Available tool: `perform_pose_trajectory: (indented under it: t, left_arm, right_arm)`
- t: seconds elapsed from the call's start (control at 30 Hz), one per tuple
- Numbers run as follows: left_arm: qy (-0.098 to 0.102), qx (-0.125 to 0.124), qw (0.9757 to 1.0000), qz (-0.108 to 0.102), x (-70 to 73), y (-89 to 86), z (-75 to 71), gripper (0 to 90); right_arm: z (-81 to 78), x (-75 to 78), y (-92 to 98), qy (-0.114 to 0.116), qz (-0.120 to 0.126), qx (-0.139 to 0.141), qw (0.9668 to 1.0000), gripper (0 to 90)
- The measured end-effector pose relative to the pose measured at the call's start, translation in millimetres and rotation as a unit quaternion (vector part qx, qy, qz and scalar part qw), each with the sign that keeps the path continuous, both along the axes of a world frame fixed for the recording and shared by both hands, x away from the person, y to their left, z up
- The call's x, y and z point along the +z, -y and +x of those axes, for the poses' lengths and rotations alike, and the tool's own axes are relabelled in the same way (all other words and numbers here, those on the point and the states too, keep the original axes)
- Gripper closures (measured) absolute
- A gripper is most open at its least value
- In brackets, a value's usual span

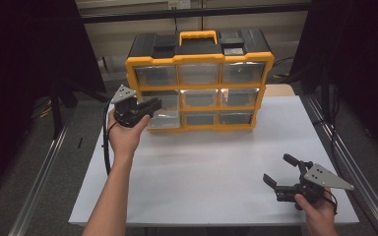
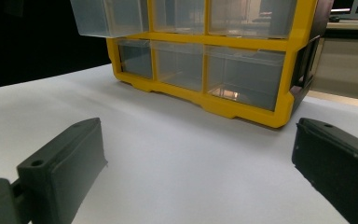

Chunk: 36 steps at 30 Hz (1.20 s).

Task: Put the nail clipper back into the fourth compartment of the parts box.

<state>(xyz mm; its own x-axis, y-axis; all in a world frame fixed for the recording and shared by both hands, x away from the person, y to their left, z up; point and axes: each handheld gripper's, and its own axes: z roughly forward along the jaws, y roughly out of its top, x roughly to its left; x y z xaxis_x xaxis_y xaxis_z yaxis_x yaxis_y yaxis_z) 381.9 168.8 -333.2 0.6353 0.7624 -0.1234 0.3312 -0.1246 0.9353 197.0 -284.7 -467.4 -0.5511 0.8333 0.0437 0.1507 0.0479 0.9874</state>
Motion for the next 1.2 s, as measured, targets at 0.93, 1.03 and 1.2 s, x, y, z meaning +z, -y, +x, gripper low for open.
perform_pose_trajectory:
  t: [0.93,1.03,1.2]
  left_arm:
    - [0.038,0.003,0.9992,-0.014,2.5,2.4,-13.5,20.5]
    - [0.041,0.006,0.9988,-0.024,1.0,0.7,-14.2,17.8]
    - [0.045,0.009,0.9984,-0.032,0.7,-5.2,-15.6,14.9]
  right_arm:
    - [0.1,0.0,-0.4,0.002,-0.002,0.001,1.0,1.9]
    - [0.1,0.0,-0.3,0.003,-0.002,0.0,1.0,1.9]
    - [0.0,0.0,0.1,0.001,-0.003,0.0,1.0,1.9]
